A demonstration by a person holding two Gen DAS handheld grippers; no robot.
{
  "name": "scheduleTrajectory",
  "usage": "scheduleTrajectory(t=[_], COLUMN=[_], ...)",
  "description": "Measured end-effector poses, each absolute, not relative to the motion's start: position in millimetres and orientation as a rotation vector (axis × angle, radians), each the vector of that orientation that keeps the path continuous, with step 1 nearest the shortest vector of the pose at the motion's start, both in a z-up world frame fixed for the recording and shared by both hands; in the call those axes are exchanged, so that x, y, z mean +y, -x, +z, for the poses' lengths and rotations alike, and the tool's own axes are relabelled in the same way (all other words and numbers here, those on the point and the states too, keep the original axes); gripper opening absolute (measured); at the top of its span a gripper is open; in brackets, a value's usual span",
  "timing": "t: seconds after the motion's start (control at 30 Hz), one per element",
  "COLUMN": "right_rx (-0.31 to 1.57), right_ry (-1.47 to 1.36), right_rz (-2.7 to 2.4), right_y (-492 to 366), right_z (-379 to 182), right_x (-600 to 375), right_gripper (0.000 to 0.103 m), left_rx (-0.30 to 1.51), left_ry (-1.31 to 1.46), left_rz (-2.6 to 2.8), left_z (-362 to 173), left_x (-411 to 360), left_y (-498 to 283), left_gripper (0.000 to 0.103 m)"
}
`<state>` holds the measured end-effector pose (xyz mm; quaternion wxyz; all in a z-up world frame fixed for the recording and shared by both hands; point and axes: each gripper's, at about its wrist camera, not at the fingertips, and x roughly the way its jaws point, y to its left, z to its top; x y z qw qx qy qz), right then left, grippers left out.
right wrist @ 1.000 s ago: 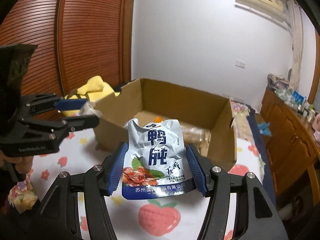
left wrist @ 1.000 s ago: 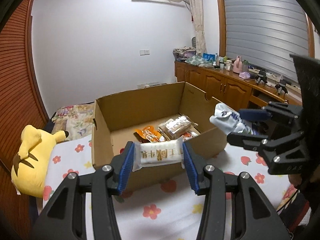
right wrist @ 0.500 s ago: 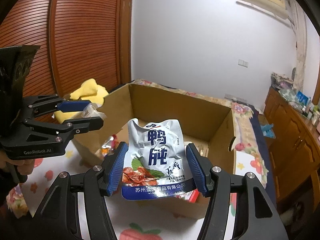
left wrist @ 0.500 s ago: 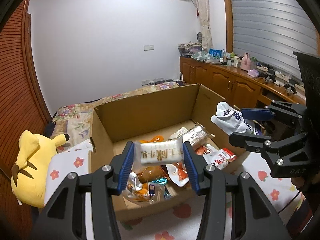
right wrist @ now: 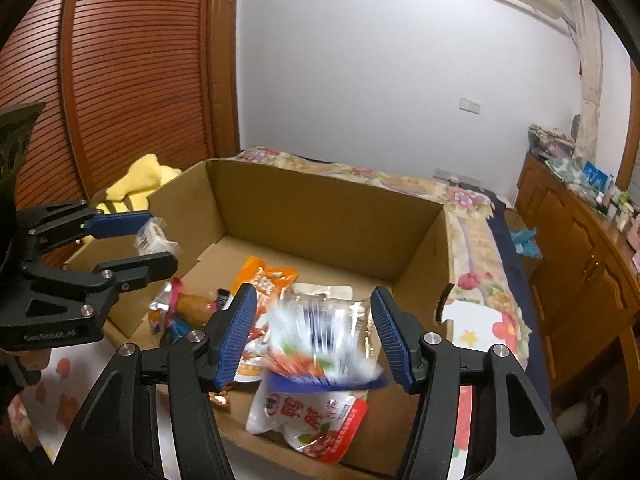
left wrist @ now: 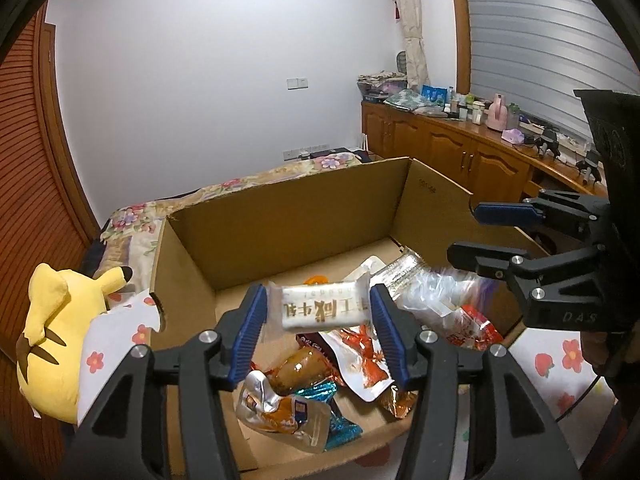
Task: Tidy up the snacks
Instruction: 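Carry both snacks over the box and open both tools to drop them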
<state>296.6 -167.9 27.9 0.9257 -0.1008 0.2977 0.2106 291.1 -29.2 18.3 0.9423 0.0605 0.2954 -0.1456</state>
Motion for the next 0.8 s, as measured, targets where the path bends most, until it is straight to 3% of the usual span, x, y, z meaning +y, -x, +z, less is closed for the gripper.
scheduleTrajectory(t=[0.33, 0.8], right_rx=[0.609, 0.557], right_ry=[0.176, 0.129], right_rz=[0.427, 0.428], right_y=[-300, -270], right_z=[26, 31], right_x=[-171, -168], right_gripper=[0.061, 0.07], left_rx=[0.583, 0.504], left_ry=[-0.114, -0.073], left_rz=[-0.285, -0.229], left_z=[21, 27], left_x=[-30, -18], left_y=[-293, -255], left_gripper=[0.065, 0.075])
